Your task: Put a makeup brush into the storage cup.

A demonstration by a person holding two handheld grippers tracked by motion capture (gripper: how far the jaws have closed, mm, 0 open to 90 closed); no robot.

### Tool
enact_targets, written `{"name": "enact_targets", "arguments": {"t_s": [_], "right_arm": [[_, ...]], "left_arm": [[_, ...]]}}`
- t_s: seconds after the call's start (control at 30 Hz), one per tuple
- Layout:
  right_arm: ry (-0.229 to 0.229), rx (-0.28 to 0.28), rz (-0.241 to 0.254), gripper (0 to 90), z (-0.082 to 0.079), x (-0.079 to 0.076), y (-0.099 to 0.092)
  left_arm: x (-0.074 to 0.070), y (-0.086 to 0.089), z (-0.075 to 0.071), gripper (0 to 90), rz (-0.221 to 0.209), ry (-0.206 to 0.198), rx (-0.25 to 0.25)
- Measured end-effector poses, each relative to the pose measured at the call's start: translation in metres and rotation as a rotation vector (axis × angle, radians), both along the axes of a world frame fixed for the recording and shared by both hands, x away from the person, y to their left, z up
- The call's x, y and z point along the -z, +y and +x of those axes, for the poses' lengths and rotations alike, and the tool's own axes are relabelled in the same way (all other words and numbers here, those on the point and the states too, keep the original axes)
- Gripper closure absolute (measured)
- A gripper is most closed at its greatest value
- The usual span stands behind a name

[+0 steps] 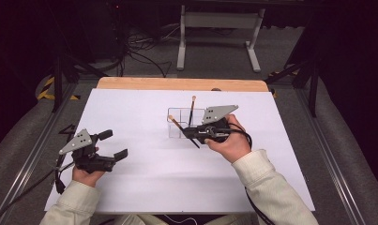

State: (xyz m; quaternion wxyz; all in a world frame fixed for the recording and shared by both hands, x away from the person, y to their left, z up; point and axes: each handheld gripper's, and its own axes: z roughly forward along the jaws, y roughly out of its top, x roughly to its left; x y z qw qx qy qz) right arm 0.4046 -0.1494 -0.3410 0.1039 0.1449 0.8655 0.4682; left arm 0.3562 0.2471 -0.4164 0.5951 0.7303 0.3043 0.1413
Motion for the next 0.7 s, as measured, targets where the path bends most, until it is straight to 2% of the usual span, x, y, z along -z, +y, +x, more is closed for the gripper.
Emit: {"name": "enact_targets", "arguments": {"t_s": [0.03,0.1,0.17,0.3,0.7], "right_arm": [[-0.004,0.011,0.028,83.6,0.0004,0.0000,-0.0014],[-0.009,0.023,0.051,83.6,0.0007,0.0004,-0.0029],[-0.012,0.026,0.060,83.6,0.0009,0.0006,-0.0034],[-0.031,0.048,0.114,83.6,0.0019,0.0029,-0.0060],[-0.056,0.085,0.233,83.6,0.0038,0.0093,-0.0085]], "left_arm": [[0.0001,-0.0001,0.0000,0.0,0.002,0.000,-0.002],[0.0002,-0.0001,-0.0001,0.0,0.001,-0.001,-0.001],[0.0002,-0.0001,-0.0001,0.0,0.002,-0.001,-0.002],[0.0001,0.0001,-0.0002,0.0,0.000,-0.001,-0.002],[0.0001,-0.0001,-0.0004,0.0,-0.001,0.000,0.003]]}}
